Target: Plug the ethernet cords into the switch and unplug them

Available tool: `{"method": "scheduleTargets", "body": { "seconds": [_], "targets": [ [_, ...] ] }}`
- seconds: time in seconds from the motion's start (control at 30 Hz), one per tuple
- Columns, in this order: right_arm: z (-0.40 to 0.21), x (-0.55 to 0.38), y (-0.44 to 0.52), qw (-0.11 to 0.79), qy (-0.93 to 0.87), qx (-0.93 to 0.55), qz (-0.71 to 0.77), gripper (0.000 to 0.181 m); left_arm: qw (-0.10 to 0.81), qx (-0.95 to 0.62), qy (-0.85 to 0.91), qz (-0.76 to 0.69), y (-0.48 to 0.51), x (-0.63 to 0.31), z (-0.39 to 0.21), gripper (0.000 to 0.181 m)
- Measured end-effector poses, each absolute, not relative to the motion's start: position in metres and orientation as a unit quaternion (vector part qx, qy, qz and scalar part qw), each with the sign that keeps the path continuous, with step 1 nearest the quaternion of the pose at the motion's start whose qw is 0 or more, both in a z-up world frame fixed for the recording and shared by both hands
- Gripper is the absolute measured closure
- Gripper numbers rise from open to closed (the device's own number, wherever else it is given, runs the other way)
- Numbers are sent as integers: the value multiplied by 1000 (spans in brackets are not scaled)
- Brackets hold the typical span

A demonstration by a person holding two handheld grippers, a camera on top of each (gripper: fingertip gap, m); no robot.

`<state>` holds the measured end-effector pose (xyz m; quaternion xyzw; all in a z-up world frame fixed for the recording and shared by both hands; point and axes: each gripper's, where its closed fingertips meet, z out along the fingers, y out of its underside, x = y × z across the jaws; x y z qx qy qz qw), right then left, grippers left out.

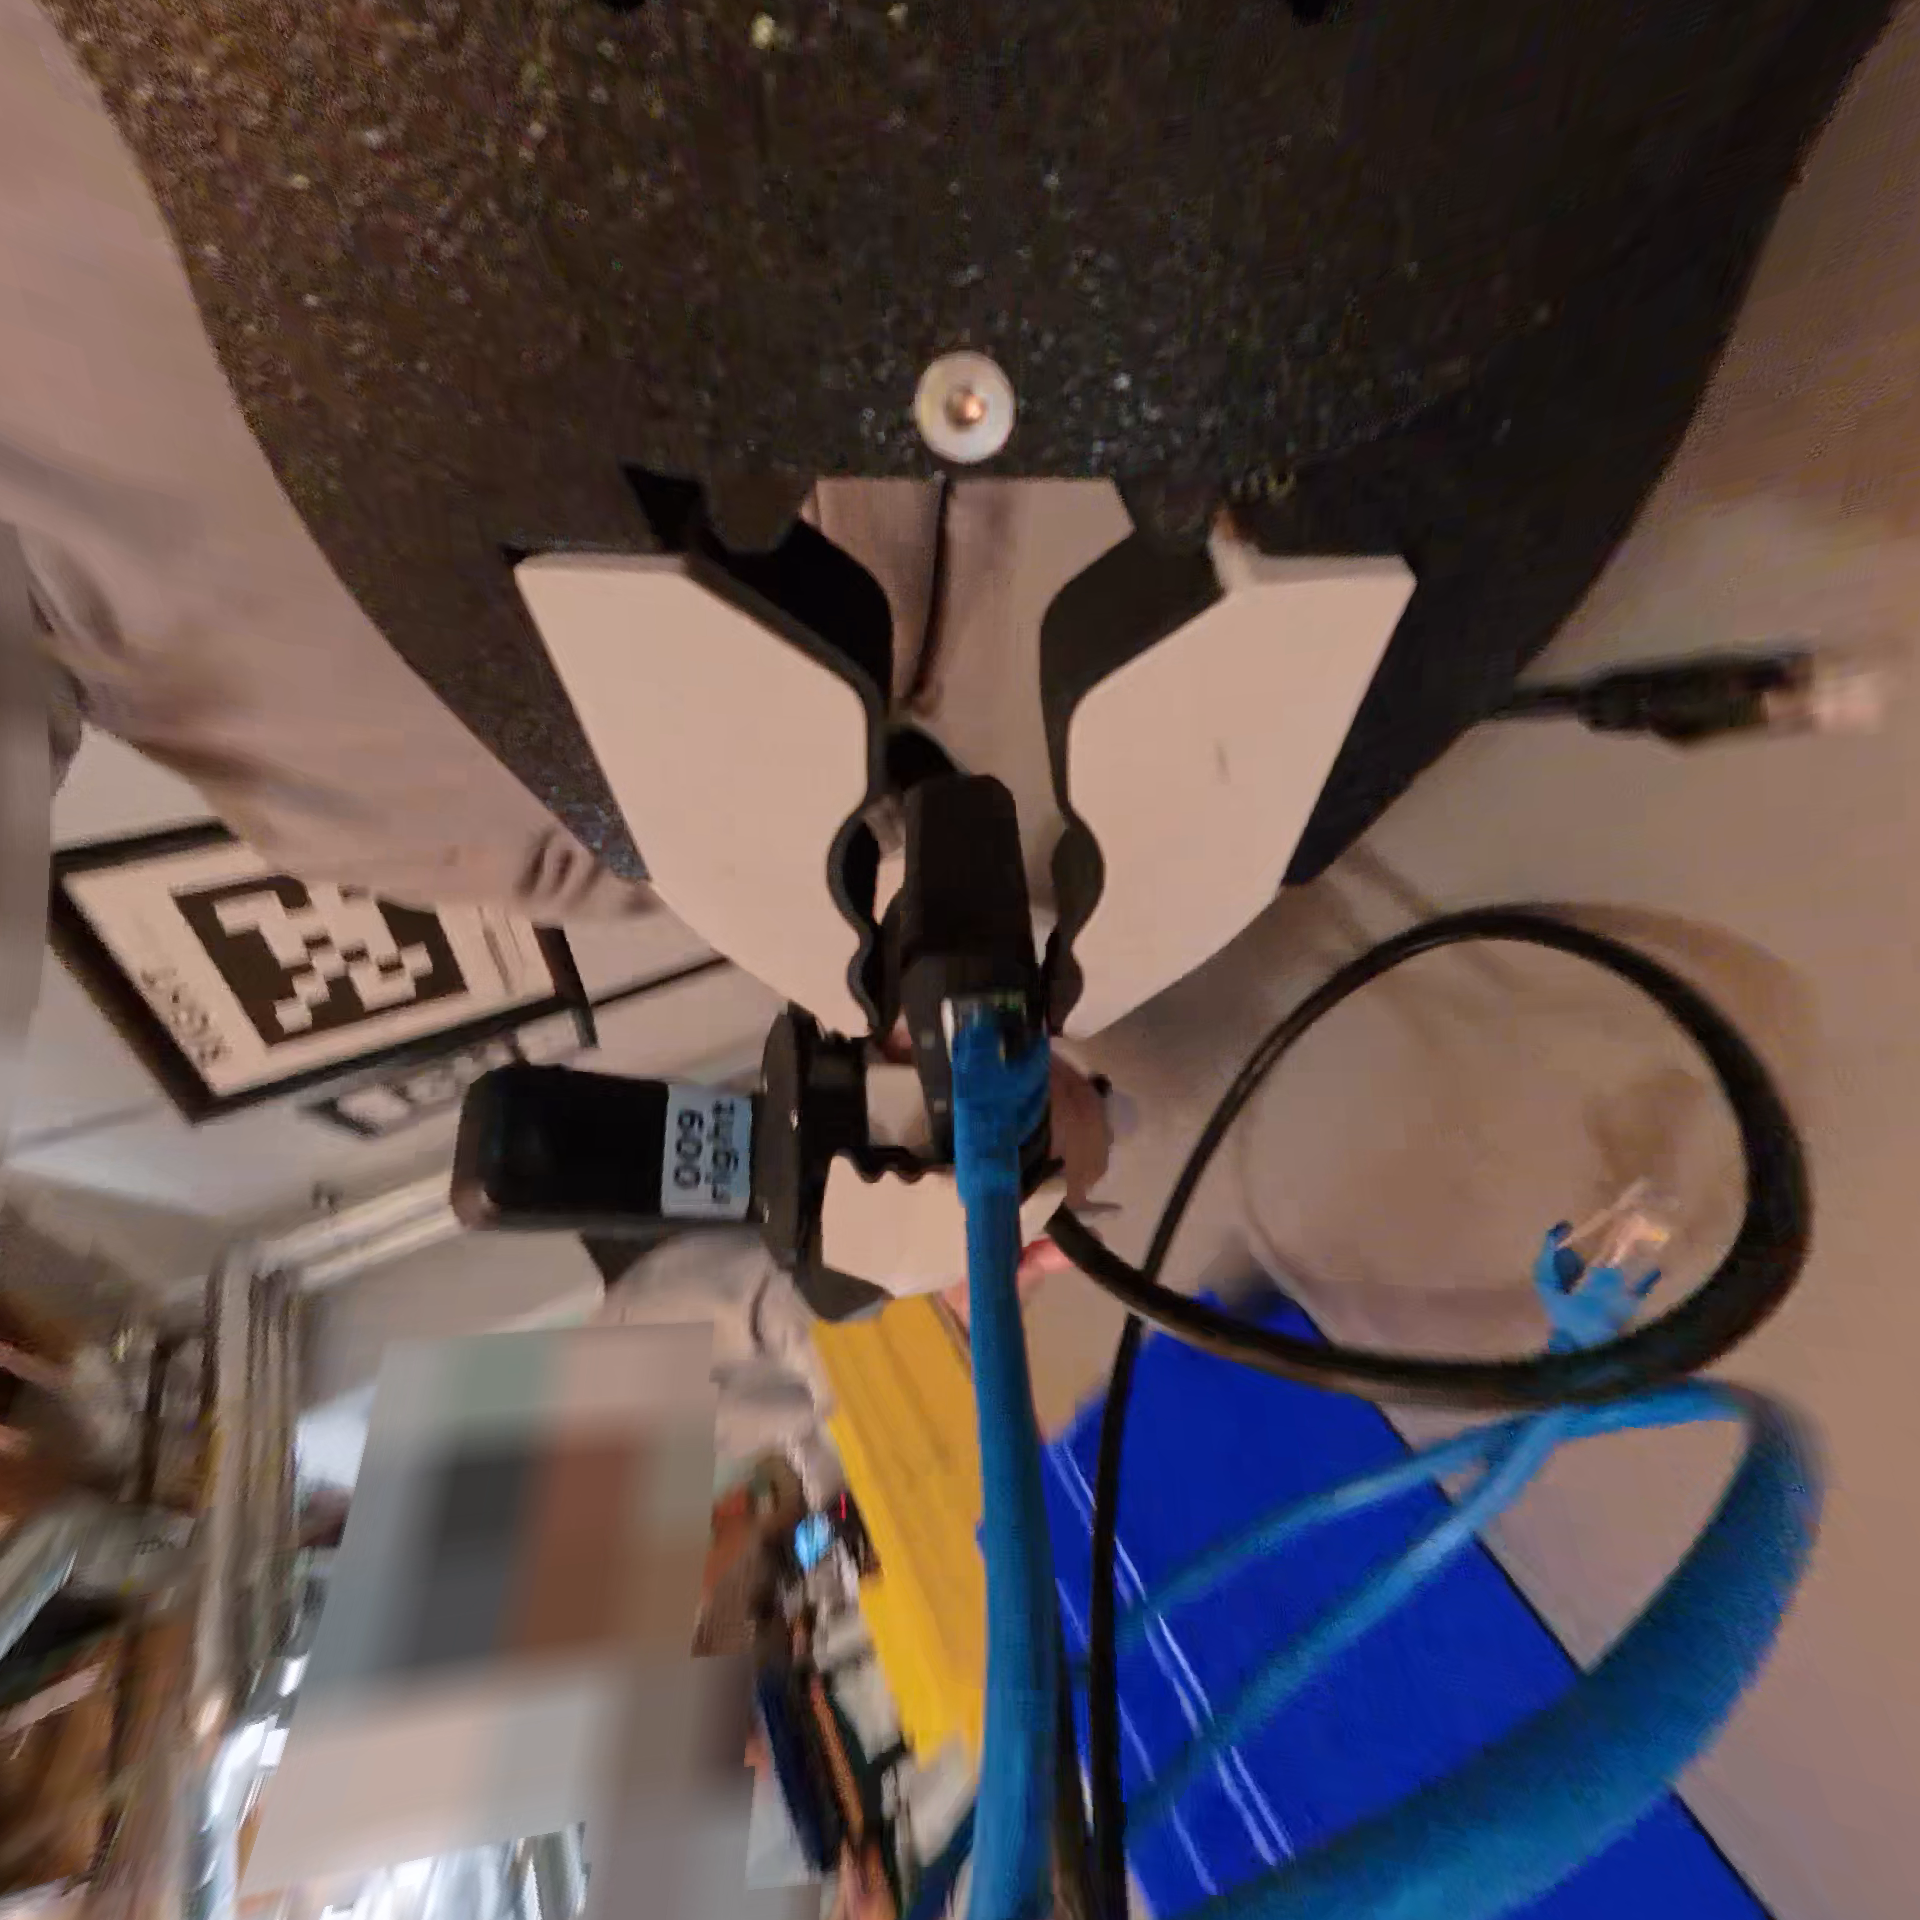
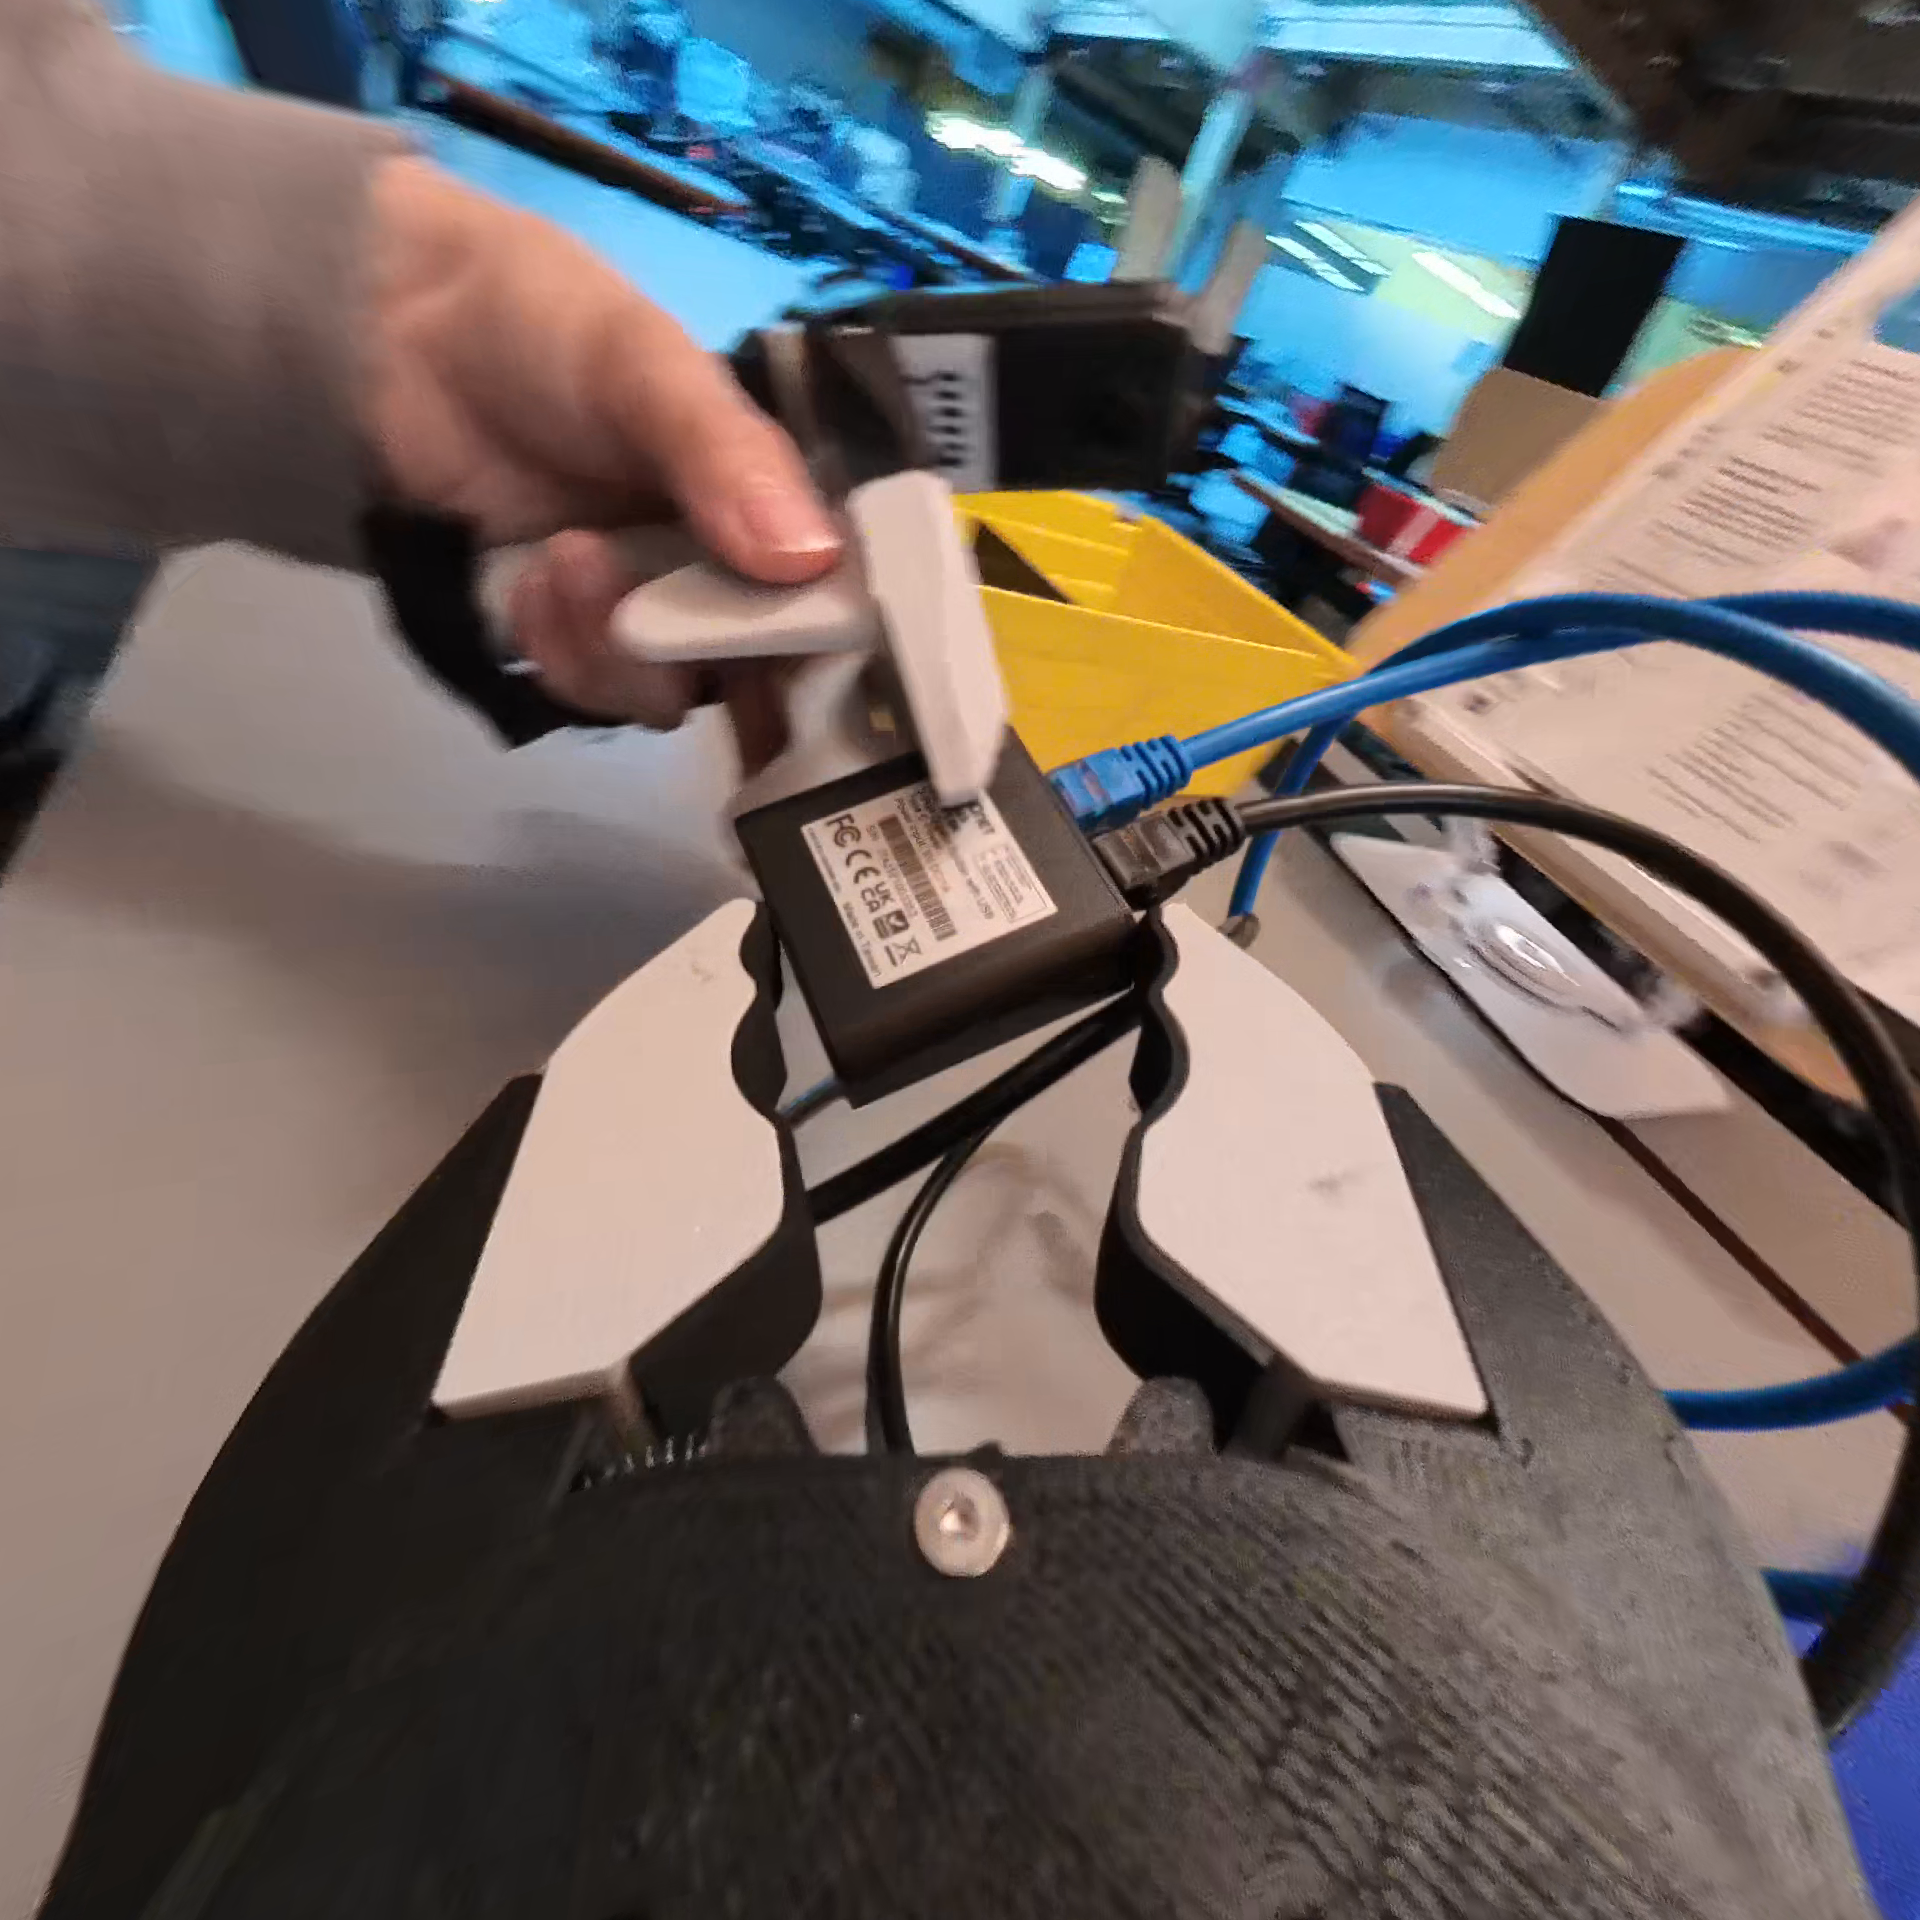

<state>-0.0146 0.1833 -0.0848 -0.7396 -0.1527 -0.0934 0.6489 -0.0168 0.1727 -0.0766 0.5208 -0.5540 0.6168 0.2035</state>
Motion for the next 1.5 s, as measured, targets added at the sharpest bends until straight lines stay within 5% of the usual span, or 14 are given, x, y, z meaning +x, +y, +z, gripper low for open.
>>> {"method": "scheduleTargets", "body": {
  "seconds": [0.03,0.2,0.33,0.7,1.23,1.5],
  "targets": [
    [-85,-6,184,650,-127,-741,-111,115,179,534,-540,626,177,-14,-79,152],
    [-90,4,192,635,-87,-749,-168,115,129,546,-496,663,169,-14,-89,137],
    [-92,-5,199,637,-93,-746,-168,115,114,533,-472,693,172,-8,-93,158],
    [-70,-34,172,486,-369,-719,-333,91,260,515,-665,474,184,-46,-110,158],
    [-83,-39,170,511,-366,-734,-258,94,362,287,-824,328,162,-68,-90,158],
    [-92,-53,168,546,-365,-739,-153,117,373,249,-852,268,154,-68,-102,157]
  ]
}}
